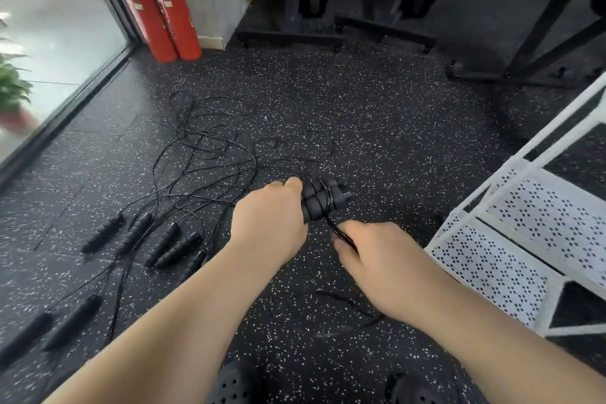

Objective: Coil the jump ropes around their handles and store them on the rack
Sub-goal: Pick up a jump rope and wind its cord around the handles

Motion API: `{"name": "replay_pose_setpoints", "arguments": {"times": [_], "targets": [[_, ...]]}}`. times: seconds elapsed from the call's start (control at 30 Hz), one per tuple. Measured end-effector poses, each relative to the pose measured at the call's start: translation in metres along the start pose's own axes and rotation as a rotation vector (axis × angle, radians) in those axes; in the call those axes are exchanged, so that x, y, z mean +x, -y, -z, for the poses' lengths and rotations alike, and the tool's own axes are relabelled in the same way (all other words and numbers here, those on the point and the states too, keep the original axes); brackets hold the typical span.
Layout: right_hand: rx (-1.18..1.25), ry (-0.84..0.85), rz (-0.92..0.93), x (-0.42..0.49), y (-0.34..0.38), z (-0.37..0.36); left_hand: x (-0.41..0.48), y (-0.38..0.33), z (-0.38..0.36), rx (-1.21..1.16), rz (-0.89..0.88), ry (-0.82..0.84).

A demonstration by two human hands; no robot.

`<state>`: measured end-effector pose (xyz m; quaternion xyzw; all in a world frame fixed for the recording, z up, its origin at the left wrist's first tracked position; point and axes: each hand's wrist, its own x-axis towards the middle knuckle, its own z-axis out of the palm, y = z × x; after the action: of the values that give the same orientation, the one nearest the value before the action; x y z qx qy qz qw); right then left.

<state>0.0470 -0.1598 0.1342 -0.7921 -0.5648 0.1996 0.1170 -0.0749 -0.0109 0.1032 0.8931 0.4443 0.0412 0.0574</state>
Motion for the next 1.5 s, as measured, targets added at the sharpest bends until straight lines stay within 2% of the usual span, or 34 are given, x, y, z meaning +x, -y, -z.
{"name": "replay_pose_setpoints", "arguments": {"times": [0.2,0.3,0.4,0.63,0.87,1.0,1.1,1.27,1.4,1.5], "targets": [[-0.284,-0.068,0.105,-0.015,0.008,0.032,-0.004,-0.006,-0.003,0.132,-0.038,0.063],[-0.274,-0.159,0.102,-0.005,-0.007,0.045,-0.010,-0.015,-0.004,0.141,-0.136,0.056],[-0.053,-0.209,0.082,0.009,-0.035,0.054,-0.017,-0.026,-0.007,0.113,-0.262,0.025],[0.436,0.049,-0.004,0.021,-0.064,0.065,-0.022,-0.033,-0.016,0.000,-0.528,-0.132],[0.850,0.184,-0.113,0.019,-0.073,0.070,-0.016,-0.027,-0.006,-0.186,-0.674,-0.308],[1.034,0.164,-0.116,0.021,-0.073,0.064,-0.015,-0.026,0.007,-0.335,-0.601,-0.276],[1.080,0.073,-0.152,0.025,-0.065,0.047,-0.017,-0.028,0.014,-0.461,-0.454,-0.210],[0.803,-0.090,-0.270,0.032,-0.046,0.009,-0.013,-0.029,0.018,-0.425,-0.187,-0.156],[0.515,-0.125,-0.168,0.031,-0.032,-0.001,-0.010,-0.026,0.014,-0.338,-0.078,-0.140],[0.292,-0.053,-0.094,0.022,-0.021,0.003,-0.005,-0.017,0.011,-0.244,-0.016,-0.144]]}}
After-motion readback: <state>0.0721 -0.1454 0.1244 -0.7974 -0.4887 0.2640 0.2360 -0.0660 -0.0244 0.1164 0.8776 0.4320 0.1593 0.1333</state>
